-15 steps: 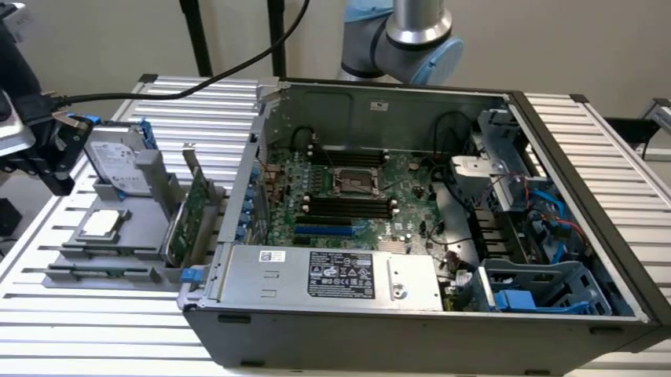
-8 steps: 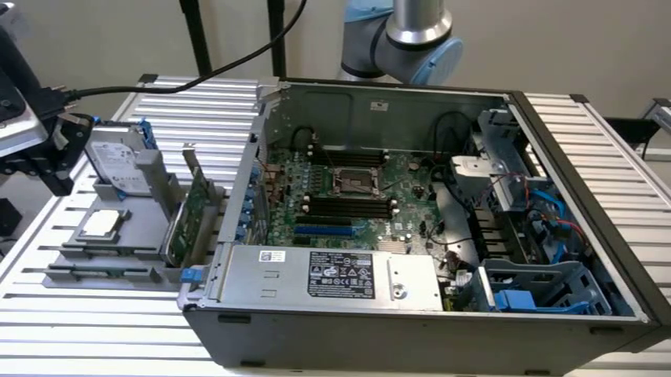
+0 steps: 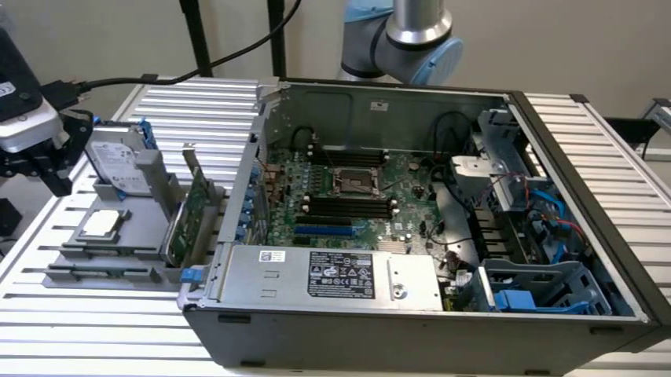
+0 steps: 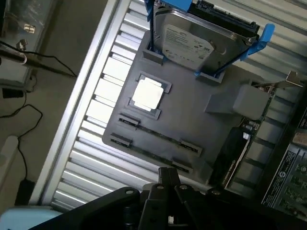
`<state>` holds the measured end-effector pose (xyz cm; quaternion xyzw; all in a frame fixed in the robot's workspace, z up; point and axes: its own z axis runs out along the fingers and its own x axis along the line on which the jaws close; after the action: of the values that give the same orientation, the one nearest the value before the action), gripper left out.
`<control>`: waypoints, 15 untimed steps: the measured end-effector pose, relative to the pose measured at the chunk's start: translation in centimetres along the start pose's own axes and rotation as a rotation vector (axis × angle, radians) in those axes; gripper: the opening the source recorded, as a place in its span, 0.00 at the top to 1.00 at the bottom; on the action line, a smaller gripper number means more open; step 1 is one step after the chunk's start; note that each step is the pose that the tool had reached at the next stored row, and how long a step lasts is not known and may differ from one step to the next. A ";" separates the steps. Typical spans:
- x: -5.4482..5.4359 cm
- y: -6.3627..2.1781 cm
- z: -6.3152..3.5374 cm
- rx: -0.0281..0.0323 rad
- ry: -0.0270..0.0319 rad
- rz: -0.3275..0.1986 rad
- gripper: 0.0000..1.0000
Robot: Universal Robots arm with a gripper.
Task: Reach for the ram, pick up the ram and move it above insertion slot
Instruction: 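Pick up the ram and move it above insertion slot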
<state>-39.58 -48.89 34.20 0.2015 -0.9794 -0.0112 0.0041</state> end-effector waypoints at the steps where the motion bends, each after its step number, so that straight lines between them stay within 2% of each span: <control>1: 0.0 0.00 0.00 0.0001 0.0005 -0.020 0.89; 15: 0.0 -0.01 0.21 0.0010 0.0066 -0.273 0.89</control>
<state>-39.58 -48.89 33.99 0.3330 -0.9428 -0.0105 0.0057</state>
